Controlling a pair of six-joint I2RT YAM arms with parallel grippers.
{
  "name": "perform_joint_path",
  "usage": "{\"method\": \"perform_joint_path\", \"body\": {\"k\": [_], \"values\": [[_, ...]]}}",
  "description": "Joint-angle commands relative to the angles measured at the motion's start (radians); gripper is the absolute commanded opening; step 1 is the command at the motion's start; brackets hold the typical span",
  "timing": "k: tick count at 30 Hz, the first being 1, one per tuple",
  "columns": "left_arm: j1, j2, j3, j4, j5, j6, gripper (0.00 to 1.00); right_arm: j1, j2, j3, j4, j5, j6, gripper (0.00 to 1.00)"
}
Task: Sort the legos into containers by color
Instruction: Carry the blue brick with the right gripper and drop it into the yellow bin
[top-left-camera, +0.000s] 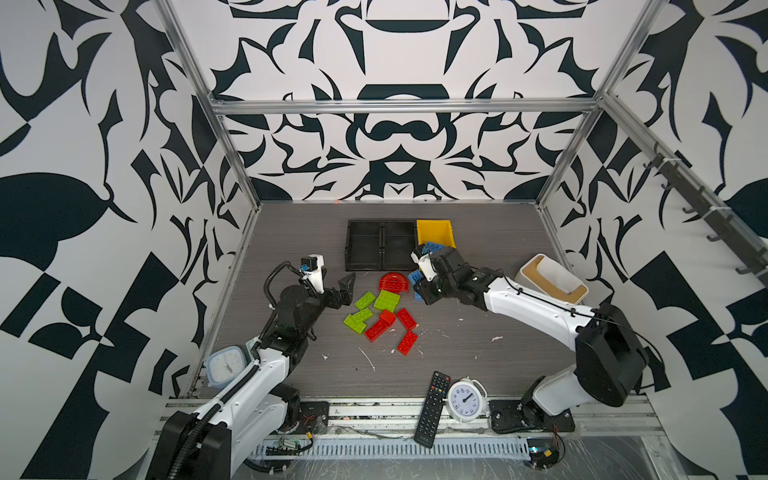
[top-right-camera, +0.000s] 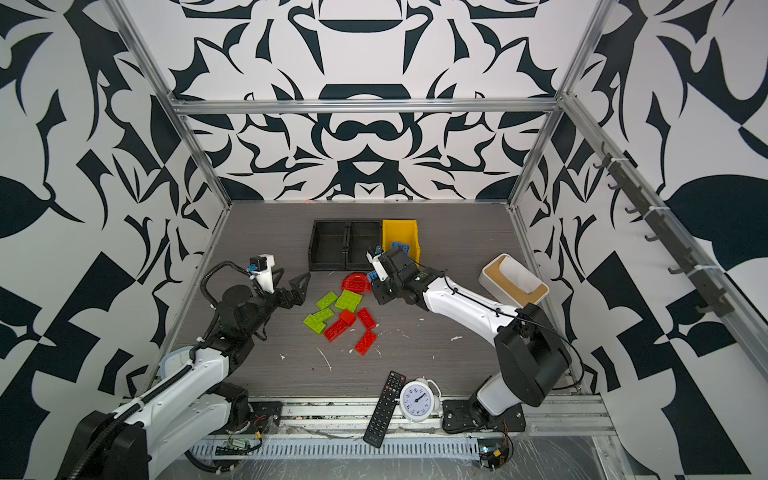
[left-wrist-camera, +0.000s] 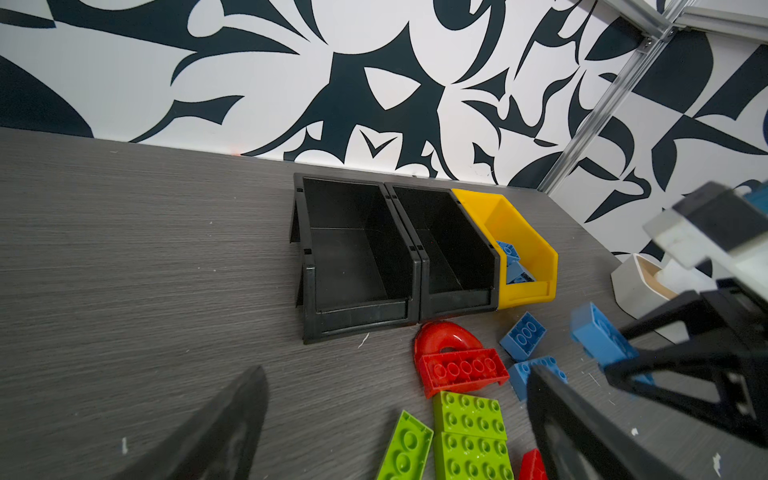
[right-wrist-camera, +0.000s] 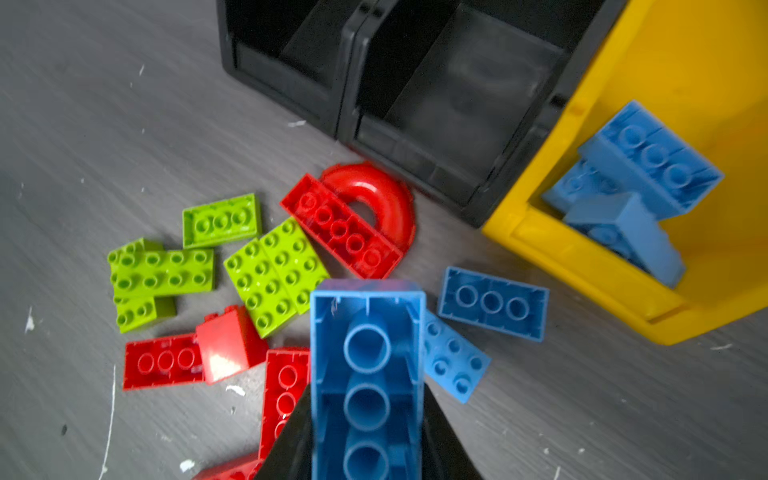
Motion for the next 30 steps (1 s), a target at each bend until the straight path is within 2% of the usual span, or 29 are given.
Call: {"method": "perform_joint_path", "body": {"k": [1, 7, 17, 22, 30], "values": [[0.001, -0.01, -0.01, 0.001, -0.012, 0.001, 0.99, -0.041, 0.016, 0.093, 0.034, 0.049, 0.038, 0.19], [0.001, -0.032, -0.012, -0.014, -0.028, 0.007, 0.99, -0.109, 0.065, 0.157, 0.056, 0.039, 0.03, 0.19], [0.001, -0.053, -0.009, -0.027, -0.014, 0.002, 0.99, -0.257, 0.149, 0.234, 0.088, -0.06, 0.022, 0.19], [0.001, -0.061, -0.009, -0.037, -0.012, 0.001, 1.0, -0.289, 0.223, 0.302, 0.067, -0.127, 0.014, 0.19], [0.001, -0.059, -0.006, -0.045, -0.017, 0.013, 0.99, -0.327, 0.334, 0.431, 0.023, -0.165, 0.002, 0.22]]}}
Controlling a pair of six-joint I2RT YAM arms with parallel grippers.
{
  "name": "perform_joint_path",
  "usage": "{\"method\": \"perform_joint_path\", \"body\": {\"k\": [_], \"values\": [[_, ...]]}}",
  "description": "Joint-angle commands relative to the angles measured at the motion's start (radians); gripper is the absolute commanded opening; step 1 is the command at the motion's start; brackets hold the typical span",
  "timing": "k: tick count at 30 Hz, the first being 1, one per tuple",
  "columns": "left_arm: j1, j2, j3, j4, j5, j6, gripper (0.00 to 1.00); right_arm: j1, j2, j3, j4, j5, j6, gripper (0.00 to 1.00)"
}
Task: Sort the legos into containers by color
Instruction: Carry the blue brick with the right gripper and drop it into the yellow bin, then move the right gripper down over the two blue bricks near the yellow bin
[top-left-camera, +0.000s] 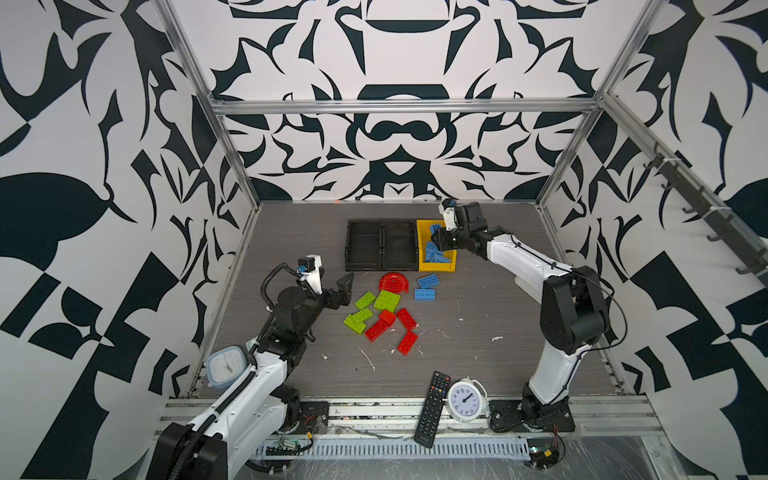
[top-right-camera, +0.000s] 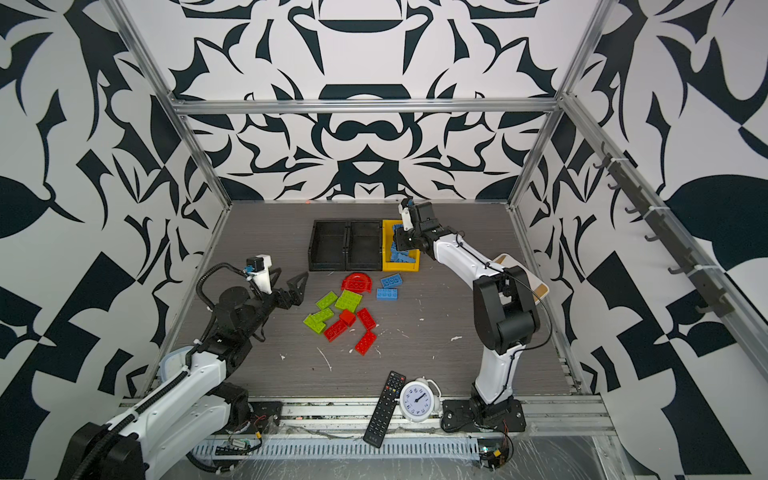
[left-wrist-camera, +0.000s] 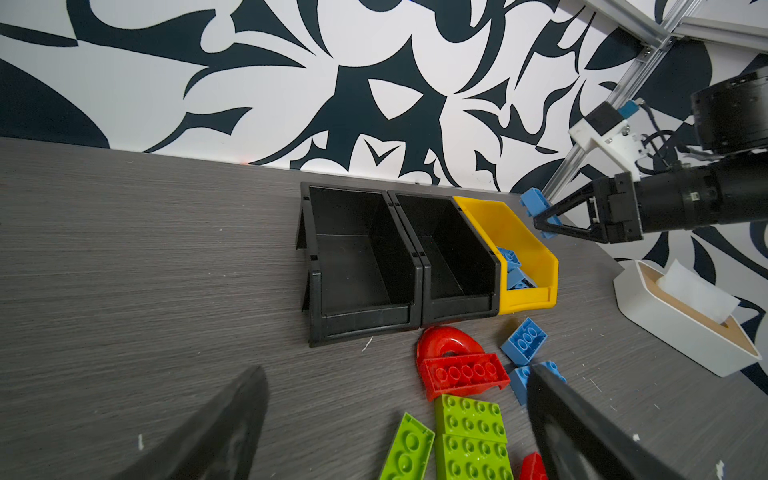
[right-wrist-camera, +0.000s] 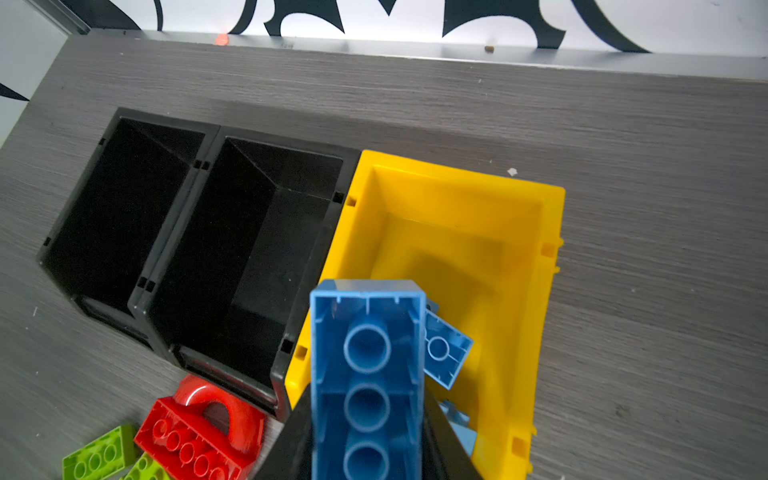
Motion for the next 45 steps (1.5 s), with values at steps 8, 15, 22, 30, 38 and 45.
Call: {"method": "perform_joint_path", "body": {"k": [8, 15, 22, 30, 38, 45], "values": [[0.001, -0.014, -0.004, -0.012, -0.002, 0.014, 0.99, -0.042, 0.06, 0.136, -0.062, -0.029, -0.013, 0.26], [0.001, -0.001, -0.003, -0.002, 0.001, 0.011, 0.99, -0.052, 0.062, 0.14, -0.076, -0.017, -0.018, 0.5], [0.001, -0.004, -0.003, -0.002, 0.01, 0.006, 0.99, -0.052, 0.027, 0.112, -0.076, -0.025, -0.023, 0.63], [0.001, -0.009, -0.006, -0.002, 0.005, 0.005, 0.99, -0.024, -0.149, -0.069, -0.099, -0.034, -0.036, 0.71], [0.001, -0.001, -0.005, 0.001, -0.001, 0.006, 1.0, 0.104, -0.426, -0.4, -0.059, 0.152, 0.069, 0.77], [0.0, 0.038, -0.004, 0.025, -0.001, 0.007, 0.99, 0.209, -0.447, -0.52, 0.012, 0.219, 0.16, 0.8]]}}
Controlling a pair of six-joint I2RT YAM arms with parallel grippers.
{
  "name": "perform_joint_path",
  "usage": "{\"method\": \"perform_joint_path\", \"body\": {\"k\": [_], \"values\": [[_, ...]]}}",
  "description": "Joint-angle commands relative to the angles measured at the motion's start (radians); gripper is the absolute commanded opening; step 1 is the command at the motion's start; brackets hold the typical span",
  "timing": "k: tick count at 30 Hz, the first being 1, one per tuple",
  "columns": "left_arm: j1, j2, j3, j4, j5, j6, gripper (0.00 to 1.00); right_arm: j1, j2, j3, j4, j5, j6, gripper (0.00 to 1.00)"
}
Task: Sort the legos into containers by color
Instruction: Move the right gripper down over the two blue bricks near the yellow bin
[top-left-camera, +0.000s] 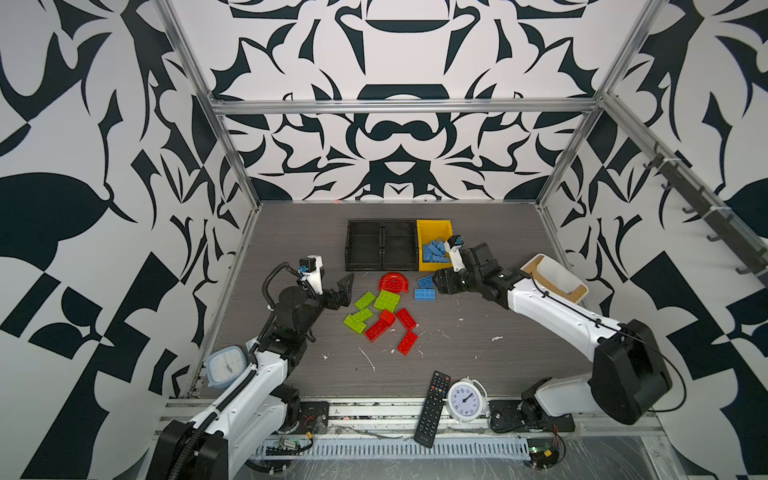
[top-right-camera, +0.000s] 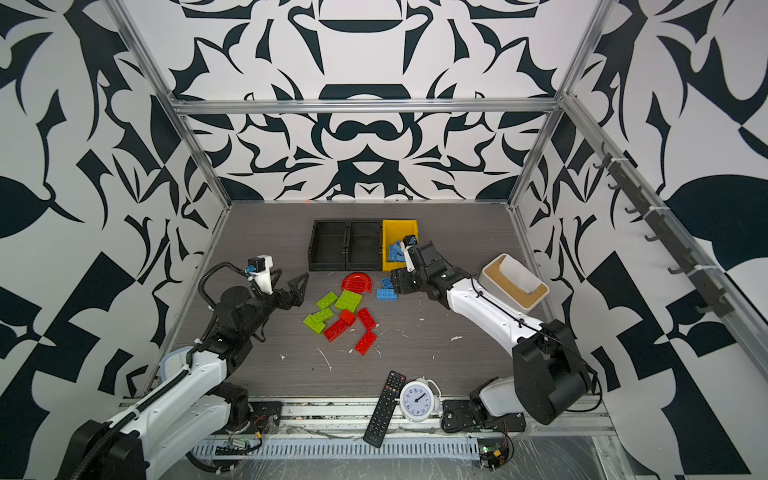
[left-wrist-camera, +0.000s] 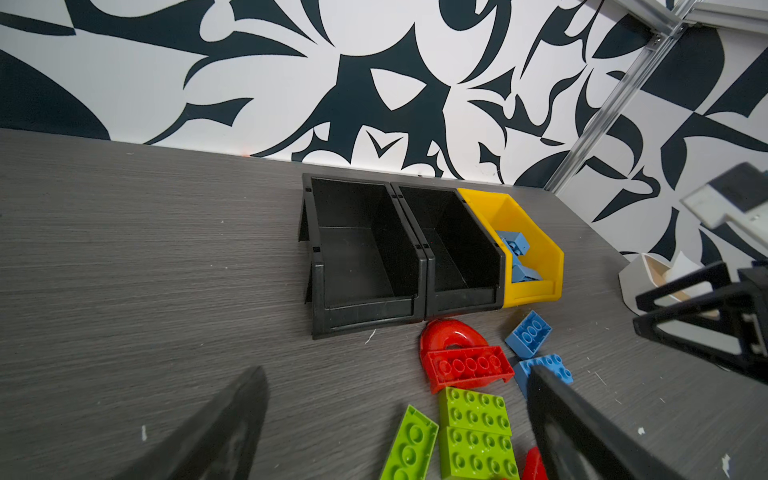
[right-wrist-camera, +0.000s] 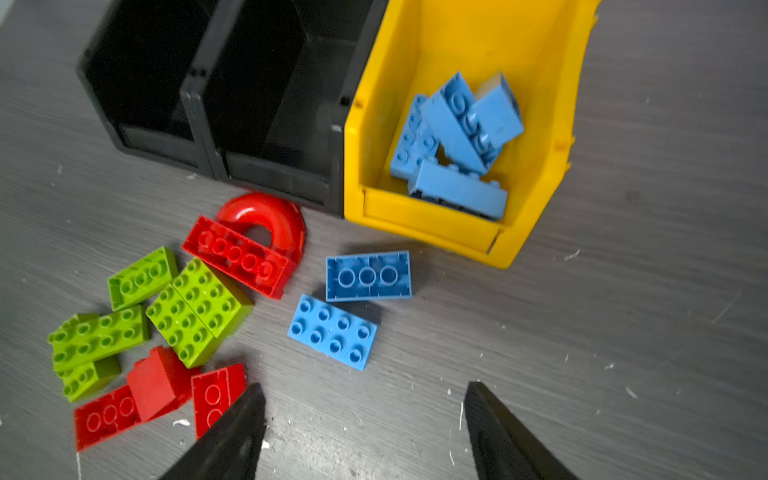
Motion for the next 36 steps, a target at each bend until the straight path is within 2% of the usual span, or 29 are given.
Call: {"method": "perform_joint_path", "body": {"k": [1, 9, 26, 36], "values": [[0.001, 0.017, -0.003, 0.028, 0.005, -0.001, 0.99, 0.042, 0.015, -0.001, 0.047, 0.08, 0.05, 0.81], [0.0, -0.002, -0.006, 0.02, 0.003, 0.001, 0.99, 0.086, 0.092, 0.024, 0.06, 0.108, 0.057, 0.82], [0.001, 0.013, -0.001, 0.022, 0.013, -0.003, 0.99, 0.115, 0.3, 0.101, 0.105, 0.082, 0.045, 0.85], [0.001, 0.008, 0.003, 0.015, 0.023, -0.01, 0.99, 0.116, 0.343, 0.124, 0.108, 0.074, 0.045, 0.86]]}}
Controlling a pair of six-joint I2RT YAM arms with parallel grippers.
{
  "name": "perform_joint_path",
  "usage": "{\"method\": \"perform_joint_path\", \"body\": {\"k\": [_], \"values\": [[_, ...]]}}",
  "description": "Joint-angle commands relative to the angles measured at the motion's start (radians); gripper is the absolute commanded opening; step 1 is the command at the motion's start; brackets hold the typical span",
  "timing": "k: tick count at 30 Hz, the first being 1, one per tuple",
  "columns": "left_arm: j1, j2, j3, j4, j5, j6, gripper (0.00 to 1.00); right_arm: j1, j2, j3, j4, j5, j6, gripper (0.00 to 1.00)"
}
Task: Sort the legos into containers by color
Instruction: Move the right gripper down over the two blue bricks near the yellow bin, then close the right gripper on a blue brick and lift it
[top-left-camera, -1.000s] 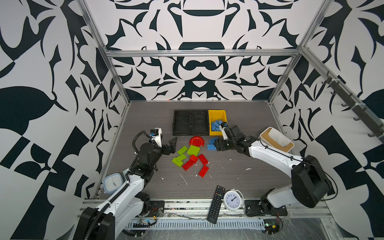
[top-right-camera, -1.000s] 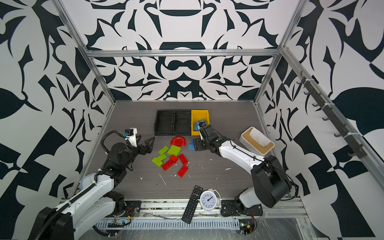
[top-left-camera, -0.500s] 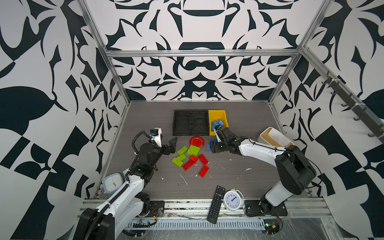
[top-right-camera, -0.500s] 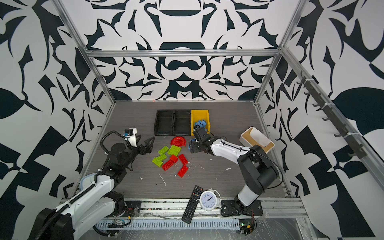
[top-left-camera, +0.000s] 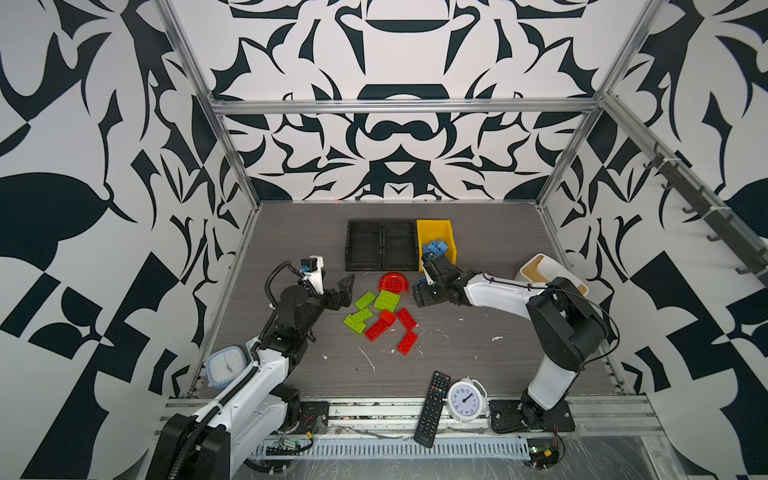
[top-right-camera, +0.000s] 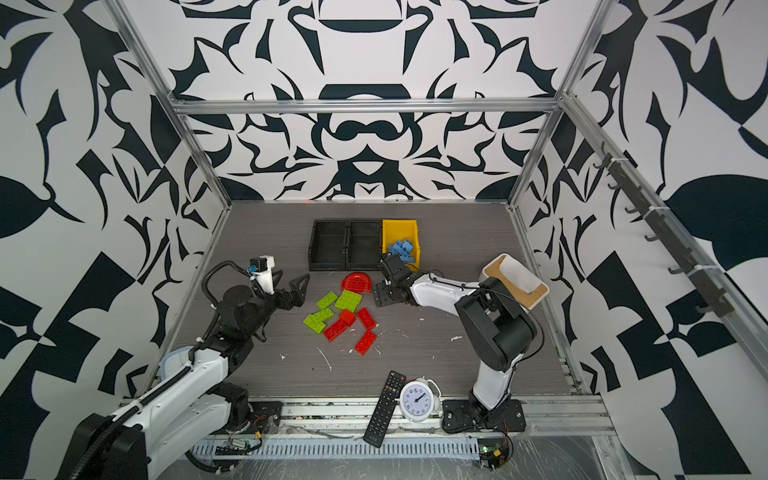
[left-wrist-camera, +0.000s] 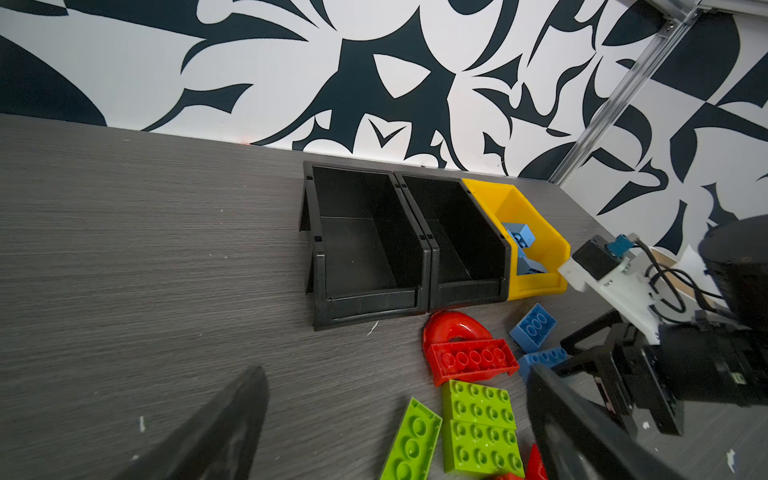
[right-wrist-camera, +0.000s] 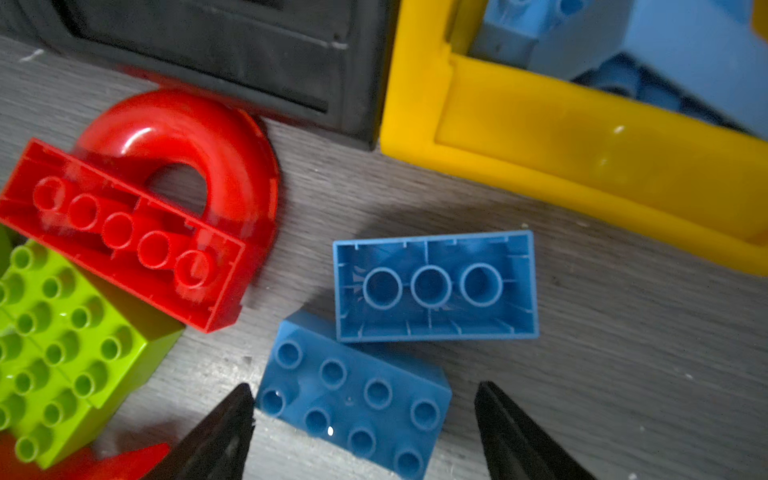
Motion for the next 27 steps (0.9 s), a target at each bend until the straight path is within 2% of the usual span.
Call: {"method": "perform_joint_path", "body": {"k": [1, 6, 18, 27], "values": [[0.0, -0.013, 0.002, 0.014, 0.016, -0.008, 0.99, 0.004, -0.005, 0.042, 0.015, -0.001, -0.007, 0.86], [0.001, -0.021, -0.002, 0.012, 0.004, -0.006, 0.99, 0.011, 0.029, 0.072, -0.011, -0.003, -0.021, 0.86], [0.001, -0.029, -0.005, 0.017, 0.011, -0.018, 0.99, 0.032, 0.064, 0.105, -0.071, 0.081, -0.057, 0.86], [0.001, -0.042, -0.009, 0.013, 0.0, -0.014, 0.99, 0.03, 0.068, 0.113, -0.067, 0.072, -0.06, 0.75]]}}
